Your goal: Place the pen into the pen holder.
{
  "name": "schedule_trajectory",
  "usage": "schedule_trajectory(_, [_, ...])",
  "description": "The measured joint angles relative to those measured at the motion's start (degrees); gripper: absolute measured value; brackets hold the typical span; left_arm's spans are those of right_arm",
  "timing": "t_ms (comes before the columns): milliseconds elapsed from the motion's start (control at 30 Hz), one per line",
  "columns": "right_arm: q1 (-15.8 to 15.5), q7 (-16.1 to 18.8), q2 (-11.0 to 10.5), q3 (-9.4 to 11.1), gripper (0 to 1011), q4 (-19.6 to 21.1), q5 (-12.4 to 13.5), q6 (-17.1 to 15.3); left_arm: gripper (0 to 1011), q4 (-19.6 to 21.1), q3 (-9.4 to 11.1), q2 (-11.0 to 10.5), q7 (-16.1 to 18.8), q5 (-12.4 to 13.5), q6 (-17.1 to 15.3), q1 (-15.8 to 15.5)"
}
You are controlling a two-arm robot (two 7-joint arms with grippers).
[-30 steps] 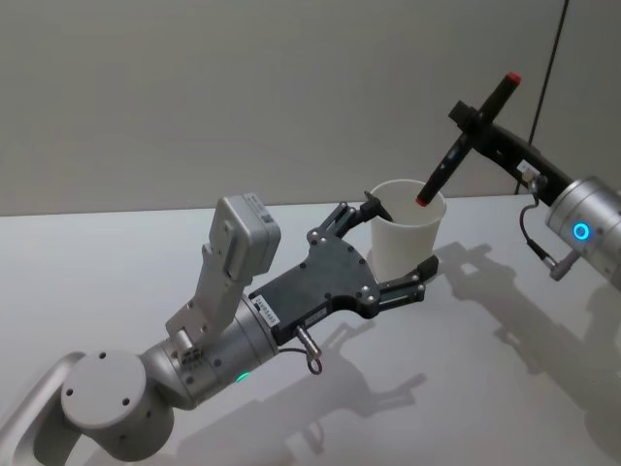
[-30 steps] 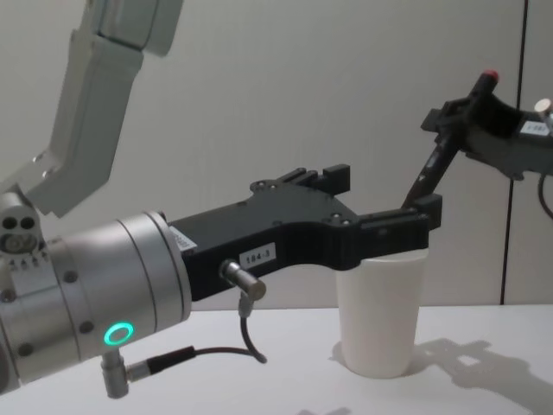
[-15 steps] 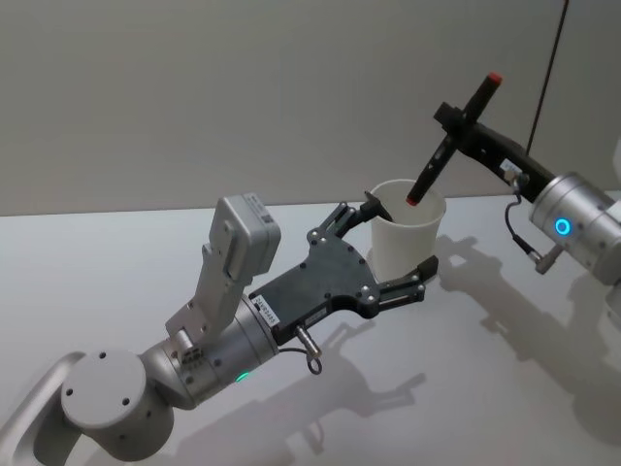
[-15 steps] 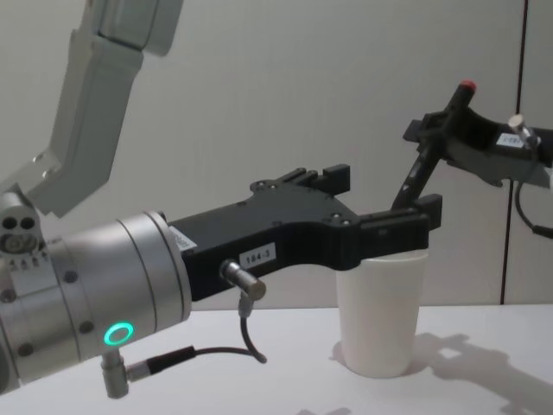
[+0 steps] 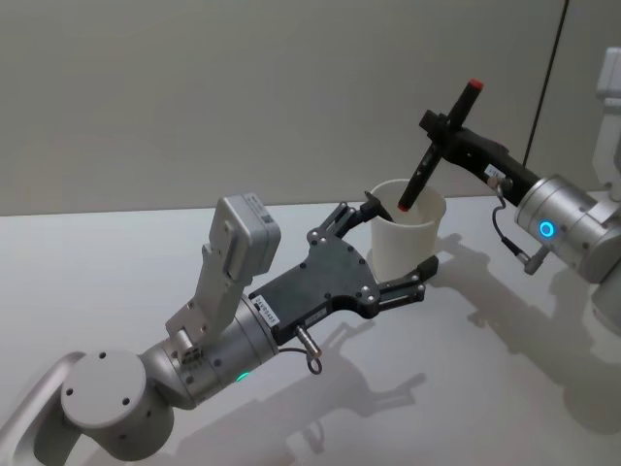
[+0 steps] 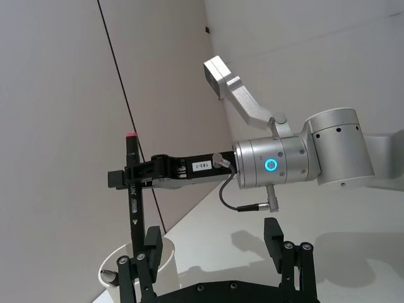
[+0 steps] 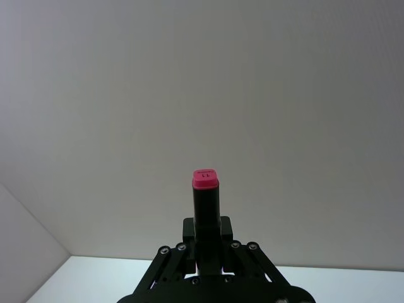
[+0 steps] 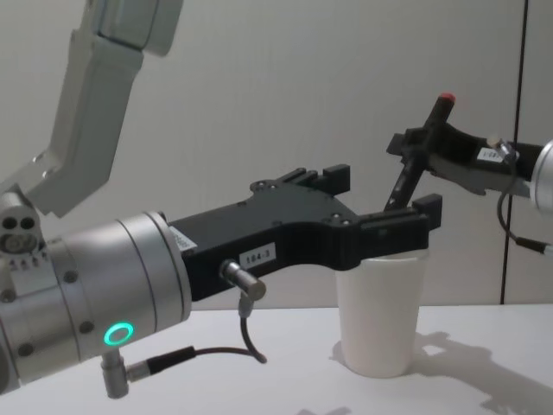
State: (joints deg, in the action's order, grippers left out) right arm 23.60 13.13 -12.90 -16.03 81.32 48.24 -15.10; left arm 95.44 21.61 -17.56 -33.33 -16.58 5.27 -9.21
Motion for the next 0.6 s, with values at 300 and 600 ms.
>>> schedule_trajectory(300, [0.7,1.4,0.2,-0.7,207,-1.3,-3.5,1.2,1001,0.0,0.0,0.0,0.0,0.0,0.0,0.0])
schedule_trajectory(600, [1.3,2.2,0.5,-1.4,223,-2.4,-6.7,2.5,1001,0.0,0.0,0.0,0.0,0.0,0.0,0.0])
